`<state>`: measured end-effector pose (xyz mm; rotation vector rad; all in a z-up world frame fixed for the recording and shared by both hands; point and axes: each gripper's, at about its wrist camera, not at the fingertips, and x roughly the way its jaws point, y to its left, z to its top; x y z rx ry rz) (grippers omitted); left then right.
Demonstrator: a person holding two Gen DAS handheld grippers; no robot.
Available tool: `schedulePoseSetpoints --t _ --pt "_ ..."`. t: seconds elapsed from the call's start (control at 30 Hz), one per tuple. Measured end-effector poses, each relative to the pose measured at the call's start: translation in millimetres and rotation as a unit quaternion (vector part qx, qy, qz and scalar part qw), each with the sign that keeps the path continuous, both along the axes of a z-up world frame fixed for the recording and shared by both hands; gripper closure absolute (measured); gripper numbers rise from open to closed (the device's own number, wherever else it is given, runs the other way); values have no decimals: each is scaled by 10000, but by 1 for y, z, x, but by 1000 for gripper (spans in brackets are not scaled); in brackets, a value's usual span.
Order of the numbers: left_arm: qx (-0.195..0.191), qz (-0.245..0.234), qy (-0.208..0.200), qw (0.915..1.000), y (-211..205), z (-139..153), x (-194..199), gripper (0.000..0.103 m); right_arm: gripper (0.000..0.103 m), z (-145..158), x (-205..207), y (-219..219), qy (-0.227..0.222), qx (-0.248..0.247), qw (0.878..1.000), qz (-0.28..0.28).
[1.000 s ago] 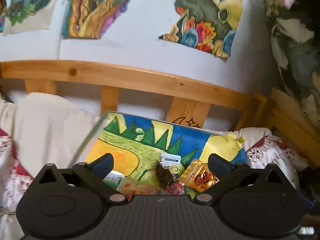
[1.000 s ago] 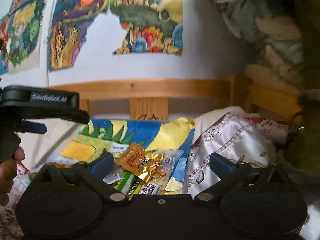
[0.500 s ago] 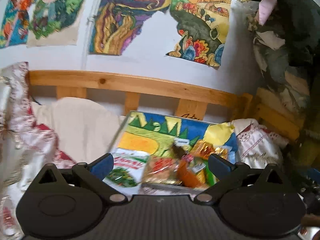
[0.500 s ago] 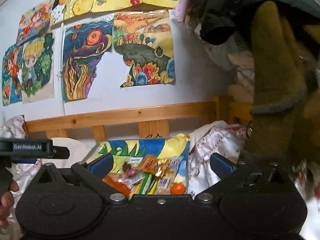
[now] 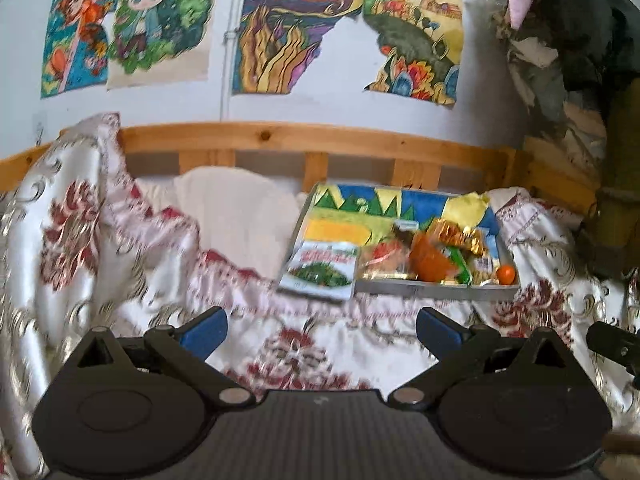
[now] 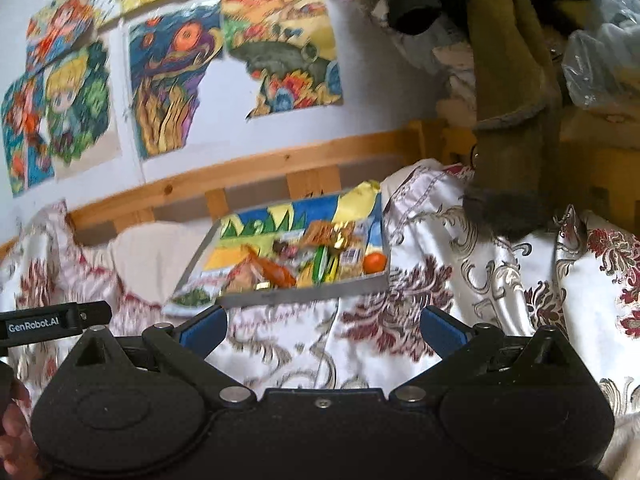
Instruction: Organize snacks
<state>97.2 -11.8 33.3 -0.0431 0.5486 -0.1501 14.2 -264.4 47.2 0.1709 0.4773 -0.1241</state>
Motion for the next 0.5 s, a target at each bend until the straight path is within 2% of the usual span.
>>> schedulePoseSetpoints --t 0.27,0.5 --pt "76 42 26 10000 5 -11 -9 1 1 -8 -12 18 55 -340 9991 254" --pt "200 -8 9 9998 2 -17 -15 1 1 -13 -10 19 98 -314 9989 326"
